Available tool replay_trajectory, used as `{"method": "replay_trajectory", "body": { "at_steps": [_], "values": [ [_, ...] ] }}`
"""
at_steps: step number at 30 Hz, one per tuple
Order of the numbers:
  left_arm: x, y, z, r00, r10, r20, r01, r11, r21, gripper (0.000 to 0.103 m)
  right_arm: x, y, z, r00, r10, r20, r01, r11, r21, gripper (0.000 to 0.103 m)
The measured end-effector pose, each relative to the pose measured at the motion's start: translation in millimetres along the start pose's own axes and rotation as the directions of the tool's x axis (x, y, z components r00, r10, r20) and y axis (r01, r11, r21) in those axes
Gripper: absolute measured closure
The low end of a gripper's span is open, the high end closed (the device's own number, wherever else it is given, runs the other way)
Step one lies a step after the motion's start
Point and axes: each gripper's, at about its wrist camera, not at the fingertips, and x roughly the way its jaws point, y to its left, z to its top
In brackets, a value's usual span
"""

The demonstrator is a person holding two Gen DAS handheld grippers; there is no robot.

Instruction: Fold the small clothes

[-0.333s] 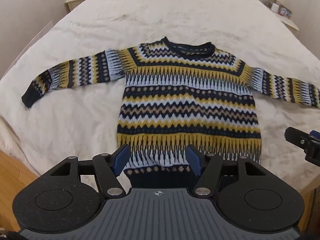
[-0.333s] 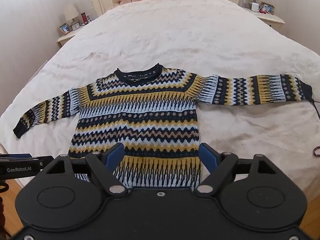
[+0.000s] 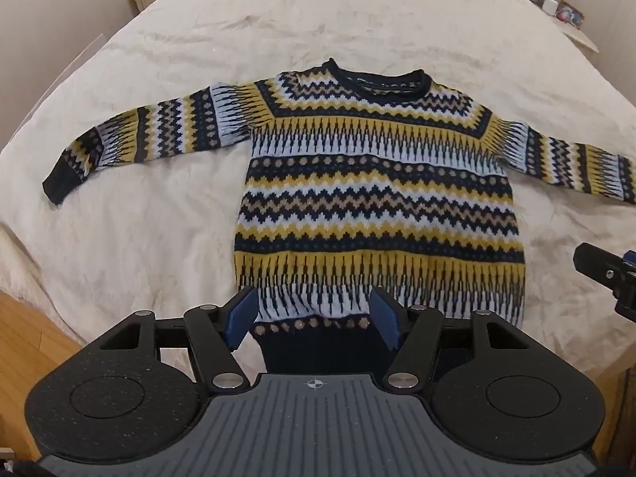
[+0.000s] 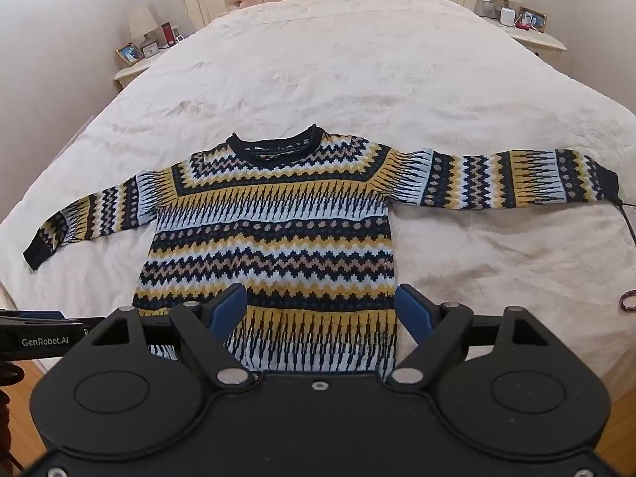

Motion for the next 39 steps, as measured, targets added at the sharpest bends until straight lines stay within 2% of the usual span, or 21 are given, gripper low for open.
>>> {"method": "replay_trajectory", "body": {
  "at_steps": [19, 39],
  "values": [
    [-0.8, 3.7, -4.1, 1.0, 0.004, -0.019, -0.005, 1.0, -0.012, 0.043, 6.9, 5.1, -15.6, 0.995, -0.034, -0.091, 0.034, 0.999, -0.005, 0.02],
    [-2.0, 13.8, -15.3, 0.999, 0.004, -0.035, -0.005, 0.999, -0.042, 0.043, 7.0, 15.2, -20.4, 0.994, -0.022, -0.106, 0.021, 1.0, -0.009, 0.02]
  ]
}}
